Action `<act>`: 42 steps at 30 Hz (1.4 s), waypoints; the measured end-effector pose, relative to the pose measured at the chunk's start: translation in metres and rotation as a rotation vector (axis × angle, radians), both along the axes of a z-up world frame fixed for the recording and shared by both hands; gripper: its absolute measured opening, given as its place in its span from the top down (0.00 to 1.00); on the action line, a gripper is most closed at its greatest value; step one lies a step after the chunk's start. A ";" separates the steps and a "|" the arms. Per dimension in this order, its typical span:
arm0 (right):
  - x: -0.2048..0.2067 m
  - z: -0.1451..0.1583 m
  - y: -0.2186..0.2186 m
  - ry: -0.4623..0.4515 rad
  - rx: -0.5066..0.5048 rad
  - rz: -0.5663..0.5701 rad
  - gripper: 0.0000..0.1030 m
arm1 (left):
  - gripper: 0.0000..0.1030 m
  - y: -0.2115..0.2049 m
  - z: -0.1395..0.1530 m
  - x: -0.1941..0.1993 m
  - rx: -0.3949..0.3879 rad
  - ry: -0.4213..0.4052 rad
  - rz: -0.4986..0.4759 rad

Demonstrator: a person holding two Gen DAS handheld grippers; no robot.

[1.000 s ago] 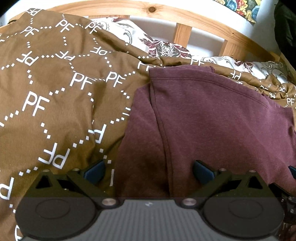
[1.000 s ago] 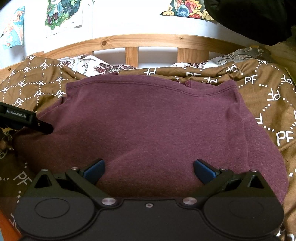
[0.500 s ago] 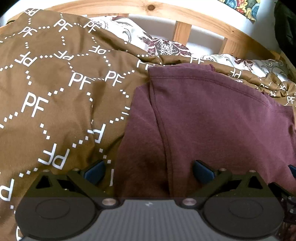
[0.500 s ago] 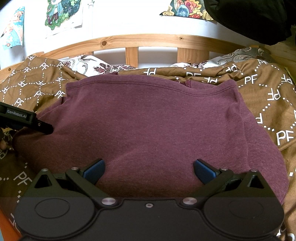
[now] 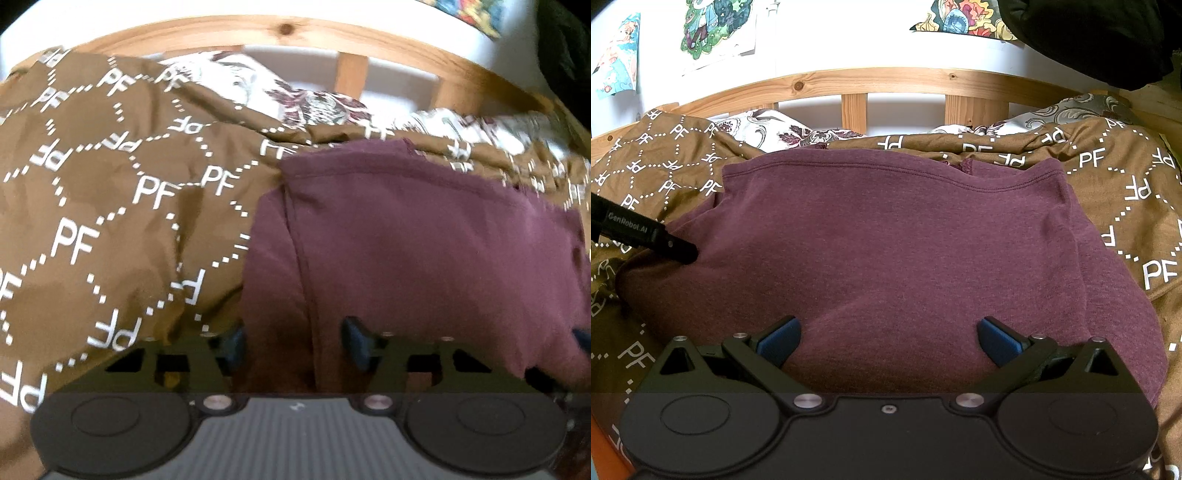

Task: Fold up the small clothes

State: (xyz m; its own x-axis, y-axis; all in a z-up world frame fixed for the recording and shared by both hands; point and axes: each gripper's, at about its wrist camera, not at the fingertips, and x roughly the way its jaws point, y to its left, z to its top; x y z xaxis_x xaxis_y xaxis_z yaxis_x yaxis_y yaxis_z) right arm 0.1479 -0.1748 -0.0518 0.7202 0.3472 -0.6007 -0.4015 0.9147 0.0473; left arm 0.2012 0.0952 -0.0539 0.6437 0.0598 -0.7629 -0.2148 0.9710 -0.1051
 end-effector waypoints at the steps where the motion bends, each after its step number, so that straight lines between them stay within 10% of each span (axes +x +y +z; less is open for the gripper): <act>1: 0.000 0.001 0.000 0.001 0.002 0.002 0.00 | 0.63 0.002 0.002 0.000 -0.016 -0.005 0.011; 6: -0.001 0.012 -0.007 0.005 0.024 0.008 0.00 | 0.86 -0.012 0.016 -0.005 0.026 -0.054 0.010; 19: 0.009 0.066 -0.060 -0.204 0.018 -0.148 0.01 | 0.89 -0.128 0.110 0.005 0.047 -0.269 -0.319; 35: 0.044 0.075 -0.168 -0.195 0.026 -0.465 0.00 | 0.86 -0.222 0.061 0.024 -0.029 -0.096 -0.473; 42: 0.044 0.062 -0.151 -0.185 0.015 -0.393 0.01 | 0.24 -0.220 0.075 0.000 -0.100 -0.138 -0.514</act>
